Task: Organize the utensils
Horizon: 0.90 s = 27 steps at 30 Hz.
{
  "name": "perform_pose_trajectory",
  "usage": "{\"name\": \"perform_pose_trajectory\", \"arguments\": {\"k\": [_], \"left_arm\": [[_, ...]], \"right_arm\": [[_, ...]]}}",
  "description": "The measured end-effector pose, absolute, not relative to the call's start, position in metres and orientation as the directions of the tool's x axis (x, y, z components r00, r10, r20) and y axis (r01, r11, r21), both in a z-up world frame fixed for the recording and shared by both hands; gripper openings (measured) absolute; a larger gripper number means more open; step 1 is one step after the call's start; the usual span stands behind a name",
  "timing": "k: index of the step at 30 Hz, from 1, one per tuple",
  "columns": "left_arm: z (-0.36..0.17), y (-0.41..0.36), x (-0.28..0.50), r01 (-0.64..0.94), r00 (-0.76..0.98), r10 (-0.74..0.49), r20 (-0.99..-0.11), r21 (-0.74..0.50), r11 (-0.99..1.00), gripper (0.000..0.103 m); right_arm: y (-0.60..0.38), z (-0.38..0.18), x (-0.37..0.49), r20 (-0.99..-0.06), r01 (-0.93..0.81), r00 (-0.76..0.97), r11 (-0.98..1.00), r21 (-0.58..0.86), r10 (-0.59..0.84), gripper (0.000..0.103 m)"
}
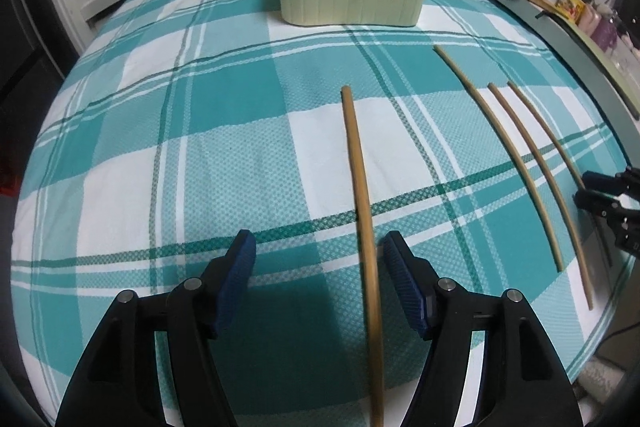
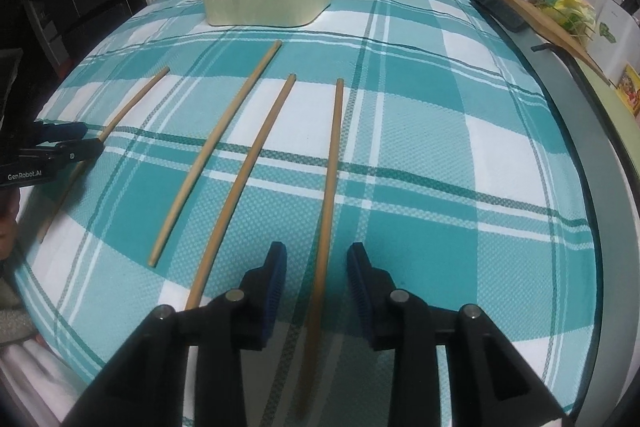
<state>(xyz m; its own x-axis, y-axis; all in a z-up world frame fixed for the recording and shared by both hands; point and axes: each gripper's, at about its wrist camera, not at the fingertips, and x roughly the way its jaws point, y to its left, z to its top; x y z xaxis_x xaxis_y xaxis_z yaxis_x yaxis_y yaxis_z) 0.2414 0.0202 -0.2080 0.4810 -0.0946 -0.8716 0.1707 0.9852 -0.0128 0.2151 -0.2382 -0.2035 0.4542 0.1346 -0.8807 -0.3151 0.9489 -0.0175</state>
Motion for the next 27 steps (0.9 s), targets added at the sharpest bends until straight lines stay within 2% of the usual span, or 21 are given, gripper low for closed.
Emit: {"name": "perform_pose_trajectory", "arguments": {"k": [11,14,20,24,26,27], "left_arm": [[-0.206,0.014,0.286,0.238,0.407,-0.128,-0.904,-0.031,0.971,0.07],[-0.205,0.011,0.298,0.24,0.389,-0.125,-0.913,-0.03,0.97,0.067],[-0.202,-0.004,0.324,0.256,0.379,-0.111,-0.919,-0.011,0.967,0.046],[-0.201,-0.015,0.332,0.272,0.389,-0.107,-0.915,0.003,0.962,0.028],[-0.201,-0.019,0.333,0.279,0.396,-0.11,-0.911,0.006,0.96,0.013],[-0.2,-0.021,0.333,0.286,0.401,-0.11,-0.909,0.01,0.958,0.006]], "right_arm": [[-0.226,-0.202,0.28,-0.908,-0.376,0.387,0.927,0.002,0.159,0.032],[-0.221,-0.202,0.3,-0.916,-0.381,0.37,0.924,0.003,0.156,0.031],[-0.209,-0.203,0.331,-0.927,-0.399,0.343,0.917,0.001,0.151,0.029],[-0.204,-0.203,0.343,-0.927,-0.396,0.344,0.918,-0.002,0.147,0.028],[-0.203,-0.203,0.35,-0.926,-0.383,0.351,0.924,-0.005,0.14,0.022],[-0.203,-0.203,0.351,-0.925,-0.378,0.357,0.926,-0.014,0.131,0.015]]}}
